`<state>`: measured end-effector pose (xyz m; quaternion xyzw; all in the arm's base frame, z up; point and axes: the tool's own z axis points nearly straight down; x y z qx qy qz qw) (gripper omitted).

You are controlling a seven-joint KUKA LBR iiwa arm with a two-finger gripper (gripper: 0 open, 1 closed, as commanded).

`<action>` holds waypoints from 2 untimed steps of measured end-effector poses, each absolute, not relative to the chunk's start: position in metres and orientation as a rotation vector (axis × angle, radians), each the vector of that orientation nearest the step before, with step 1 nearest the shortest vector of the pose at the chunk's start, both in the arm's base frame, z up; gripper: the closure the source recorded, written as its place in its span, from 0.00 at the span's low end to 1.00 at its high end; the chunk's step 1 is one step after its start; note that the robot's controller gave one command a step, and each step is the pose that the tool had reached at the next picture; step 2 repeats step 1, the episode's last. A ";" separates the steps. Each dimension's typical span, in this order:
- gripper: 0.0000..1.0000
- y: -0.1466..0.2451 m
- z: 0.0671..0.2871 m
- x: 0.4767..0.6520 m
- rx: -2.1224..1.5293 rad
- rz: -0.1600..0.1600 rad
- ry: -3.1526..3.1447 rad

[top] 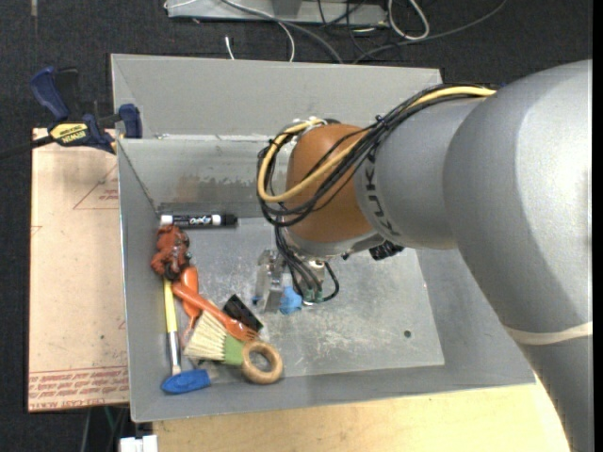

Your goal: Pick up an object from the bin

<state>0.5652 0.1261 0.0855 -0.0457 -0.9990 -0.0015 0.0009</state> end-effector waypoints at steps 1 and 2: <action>1.00 0.126 0.085 0.565 -0.143 -0.005 -3.137; 1.00 0.126 0.085 0.565 -0.143 -0.005 -3.137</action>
Offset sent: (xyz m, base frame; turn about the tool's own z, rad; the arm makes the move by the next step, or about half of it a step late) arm 0.0000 0.0000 0.0000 0.0000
